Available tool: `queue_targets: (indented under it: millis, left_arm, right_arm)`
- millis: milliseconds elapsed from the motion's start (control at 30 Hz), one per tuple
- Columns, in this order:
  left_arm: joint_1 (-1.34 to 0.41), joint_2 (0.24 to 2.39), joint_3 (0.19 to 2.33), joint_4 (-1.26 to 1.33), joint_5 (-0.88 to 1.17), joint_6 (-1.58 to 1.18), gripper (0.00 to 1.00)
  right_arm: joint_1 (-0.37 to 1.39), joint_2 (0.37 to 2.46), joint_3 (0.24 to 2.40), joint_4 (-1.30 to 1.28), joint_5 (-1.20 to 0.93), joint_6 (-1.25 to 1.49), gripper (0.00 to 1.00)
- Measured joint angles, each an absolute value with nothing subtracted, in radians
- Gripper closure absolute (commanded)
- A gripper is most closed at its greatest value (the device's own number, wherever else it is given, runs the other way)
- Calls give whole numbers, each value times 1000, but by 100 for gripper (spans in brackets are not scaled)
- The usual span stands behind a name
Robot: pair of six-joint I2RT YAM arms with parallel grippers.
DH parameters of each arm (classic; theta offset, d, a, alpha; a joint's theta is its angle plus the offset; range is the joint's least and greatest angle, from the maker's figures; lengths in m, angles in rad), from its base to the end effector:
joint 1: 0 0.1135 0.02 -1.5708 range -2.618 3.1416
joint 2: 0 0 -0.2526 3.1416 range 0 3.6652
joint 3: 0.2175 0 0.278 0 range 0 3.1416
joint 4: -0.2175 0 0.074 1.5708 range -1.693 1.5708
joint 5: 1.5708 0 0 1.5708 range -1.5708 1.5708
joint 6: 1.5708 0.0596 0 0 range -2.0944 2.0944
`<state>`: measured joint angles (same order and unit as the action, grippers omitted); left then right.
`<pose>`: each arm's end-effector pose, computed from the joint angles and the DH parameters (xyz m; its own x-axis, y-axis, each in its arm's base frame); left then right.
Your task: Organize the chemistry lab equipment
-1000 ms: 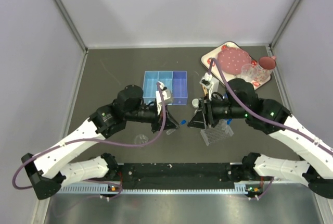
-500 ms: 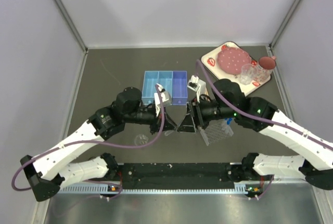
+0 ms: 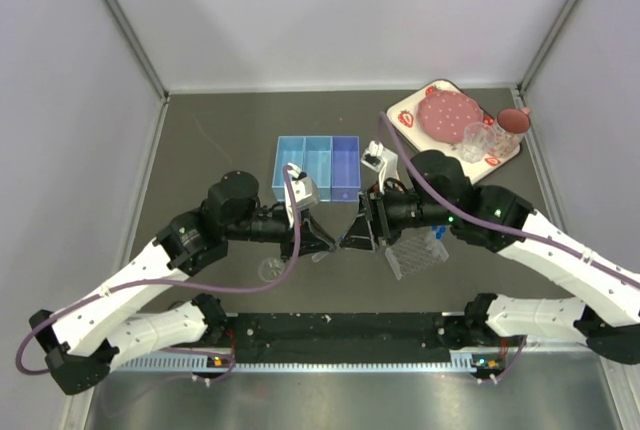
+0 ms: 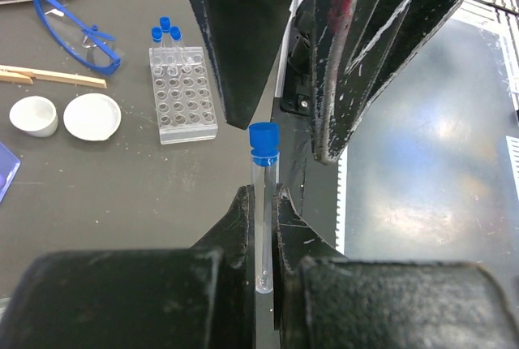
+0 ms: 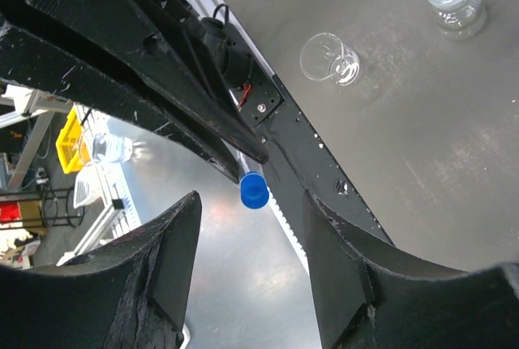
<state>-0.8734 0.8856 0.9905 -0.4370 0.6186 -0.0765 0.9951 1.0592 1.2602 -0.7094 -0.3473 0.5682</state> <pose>0.1274 -0.2059 0.3572 -0.2834 0.2413 -0.9281 0.9577 0.1218 -0.2608 0.1267 0.2324 0.3834 -0.7349 -0.2029 -0.6471 -0.6586 0.4410 0.6097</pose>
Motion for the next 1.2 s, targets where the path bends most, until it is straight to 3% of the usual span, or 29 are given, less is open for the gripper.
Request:
queue_targets:
  millis: [367,567,600,700,733,900,1000,1100,1133,1200]
  left_arm:
    - [-873,883,991,-441,620,-76,100]
    - [-873,883,991,-442,620,-76,100]
    - [-873,883,991,-442,618,-76,100]
    - [-873,884,991,-443,612,-76,100]
    - [-873,884,991,-443,611,-76,100]
    - [-873,884,991,-445,601,-75,50]
    - [-873,893,991,-446,583,-77,35]
    - [-873,904,991,-447,566,-80,29]
    - [-873,908,991,-447,558,-80,20]
    - [-873,913,991,-449,547,-79,19]
  right_arm:
    - [998,1111,1264,-684,-340,569,62]
    - [1001,1115,1264,-679,-340,569,81]
    - [1001,1115,1264,-678,-341,569,89]
    - [1002,1115,1264,-674,-341,570,100]
    - [1002,1115,1265,-674,-340,569,100]
    - [1002,1115,1265,-675,-334,570,100]
    - [1002,1115,1265,-674,-330,570,100]
    - [1002,1114,1265,-676,-314,569,100]
    - [1002,1114,1265,-677,-308,569,100]
    - [1002,1114,1265,-688,-281,564,100]
